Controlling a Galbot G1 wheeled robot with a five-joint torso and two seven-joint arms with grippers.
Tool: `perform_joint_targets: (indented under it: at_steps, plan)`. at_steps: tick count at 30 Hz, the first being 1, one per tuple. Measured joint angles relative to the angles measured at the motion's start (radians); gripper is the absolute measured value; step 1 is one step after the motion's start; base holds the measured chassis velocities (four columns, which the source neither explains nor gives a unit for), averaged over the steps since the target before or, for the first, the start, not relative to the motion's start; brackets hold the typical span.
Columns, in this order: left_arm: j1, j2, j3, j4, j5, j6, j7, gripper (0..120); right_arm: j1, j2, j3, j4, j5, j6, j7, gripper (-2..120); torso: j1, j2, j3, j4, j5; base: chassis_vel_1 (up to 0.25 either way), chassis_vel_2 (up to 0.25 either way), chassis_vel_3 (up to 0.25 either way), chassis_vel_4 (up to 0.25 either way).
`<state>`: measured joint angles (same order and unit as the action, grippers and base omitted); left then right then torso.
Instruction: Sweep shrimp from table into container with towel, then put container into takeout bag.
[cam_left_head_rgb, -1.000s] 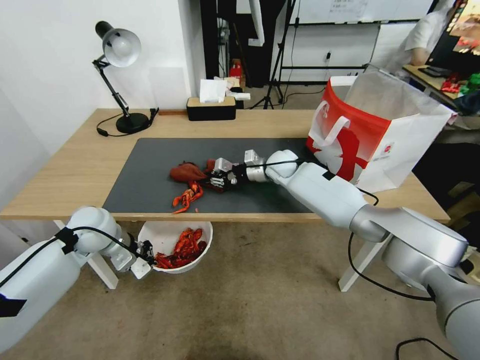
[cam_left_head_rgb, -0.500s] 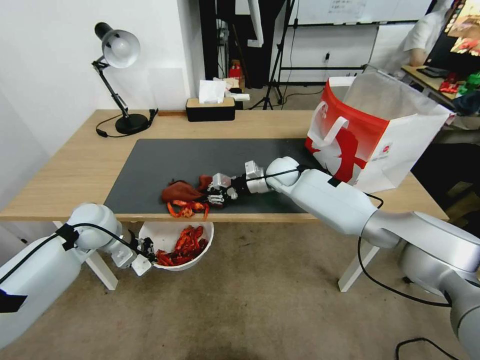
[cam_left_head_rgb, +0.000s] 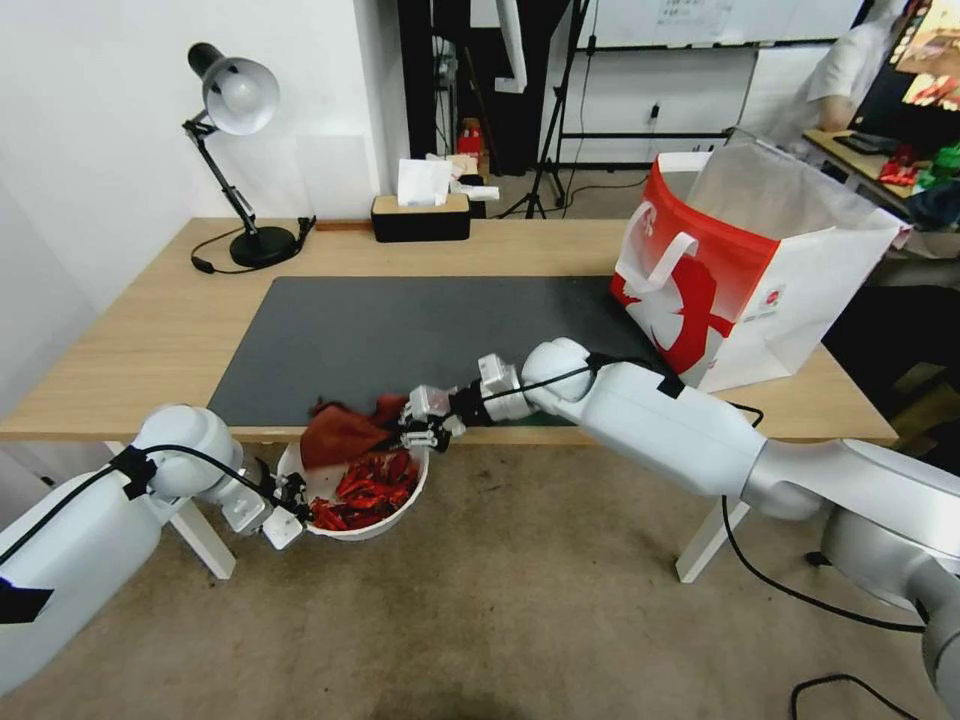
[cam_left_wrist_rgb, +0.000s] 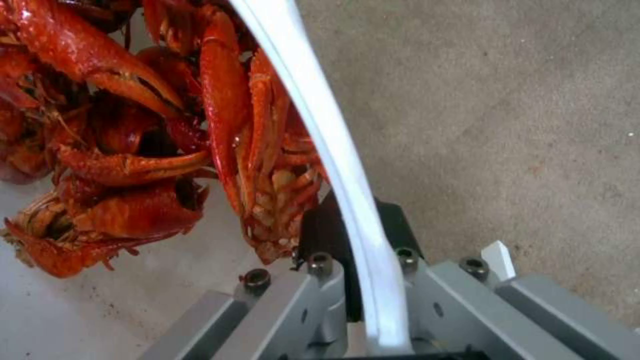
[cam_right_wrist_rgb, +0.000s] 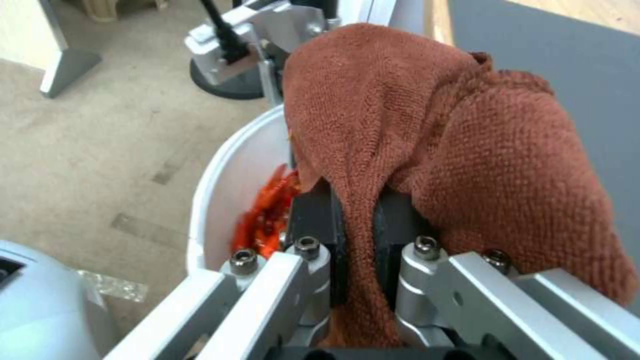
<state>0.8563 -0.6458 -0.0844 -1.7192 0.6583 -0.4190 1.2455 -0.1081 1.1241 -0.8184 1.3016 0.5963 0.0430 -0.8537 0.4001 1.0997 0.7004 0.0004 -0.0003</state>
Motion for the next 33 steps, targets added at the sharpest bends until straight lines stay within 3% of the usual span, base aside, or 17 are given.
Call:
perform_joint_targets:
  at_steps: [5,8,12,13,15,16,18,19,21,22,24,25,27,33]
  plan:
    - [0.005,0.0,-0.002,-0.003,0.0,0.0,0.0,0,-0.009,-0.023,0.01,0.038,0.055,-0.03,0.025,6,0.0,0.0,0.0,-0.0002,0.0,0.0,0.0,0.0,0.0]
    - [0.017,0.002,-0.008,-0.009,0.0,0.001,0.0,0,-0.022,-0.05,0.096,0.092,0.185,-0.059,0.101,6,0.0,0.0,0.0,-0.0003,0.0003,0.0,0.0,0.0,0.0]
    - [0.026,0.002,-0.013,-0.01,0.001,0.001,0.0,0,-0.03,-0.072,0.162,0.129,0.27,-0.069,0.2,6,0.0,0.0,0.0,-0.0002,0.0002,0.0,0.0,0.0,0.0]
    - [0.032,0.002,-0.015,-0.011,0.002,0.001,0.0,0,-0.035,-0.086,0.184,0.157,0.291,-0.078,0.294,6,0.0,0.0,0.0,-0.0004,0.0002,0.0,0.0,0.0,0.0]
    - [0.042,0.002,-0.018,-0.015,0.004,0.001,0.0,0,-0.051,-0.131,0.209,0.259,0.302,-0.152,0.572,6,0.0,0.0,0.0,-0.0003,0.0003,0.0,0.0,0.0,0.0]
    - [0.042,0.002,-0.018,-0.015,0.004,0.001,0.0,0,-0.051,-0.131,0.209,0.259,0.302,-0.152,0.572,6,0.0,0.0,0.0,-0.0003,0.0003,0.0,0.0,0.0,0.0]
    - [0.052,0.002,-0.02,-0.018,0.004,0.001,0.0,0,-0.077,-0.17,0.218,0.364,0.307,-0.278,0.884,6,0.0,0.0,-0.001,-0.0007,0.0005,0.0,0.0,0.0,0.0]
    - [0.052,0.002,-0.02,-0.018,0.004,0.001,0.0,0,-0.077,-0.17,0.218,0.364,0.307,-0.278,0.884,6,0.0,0.0,-0.001,-0.0007,0.0005,0.0,0.0,0.0,0.0]
    - [0.06,-0.001,-0.021,-0.019,0.008,0.001,0.0,0,-0.109,-0.184,0.234,0.415,0.371,-0.401,1.161,6,0.0,0.0,-0.001,-0.0005,0.0003,0.0,0.0,0.0,0.0]
    - [0.06,-0.001,-0.021,-0.019,0.008,0.001,0.0,0,-0.109,-0.184,0.234,0.415,0.371,-0.401,1.161,6,0.0,0.0,-0.001,-0.0005,0.0003,0.0,0.0,0.0,0.0]
    - [0.065,-0.003,-0.021,-0.023,0.01,0.001,0.0,0,-0.146,-0.178,0.256,0.434,0.474,-0.464,1.451,6,0.0,0.0,0.0,-0.0006,0.0004,0.0,0.0,0.0,0.0]
    - [0.065,-0.003,-0.021,-0.023,0.01,0.001,0.0,0,-0.146,-0.178,0.256,0.434,0.474,-0.464,1.451,6,0.0,0.0,0.0,-0.0006,0.0004,0.0,0.0,0.0,0.0]
    - [0.068,-0.004,-0.021,-0.024,0.013,0.001,0.0,0,-0.175,-0.176,0.276,0.441,0.523,-0.472,1.573,6,0.0,0.0,0.0,-0.0005,0.0005,0.0,0.0,0.0,0.0]
    - [0.077,-0.006,-0.022,-0.03,0.016,0.001,0.001,0,-0.202,-0.179,0.296,0.44,0.53,-0.468,1.612,24,0.0,0.0,0.0,-0.0005,0.0004,0.0,0.0,0.0,0.0]
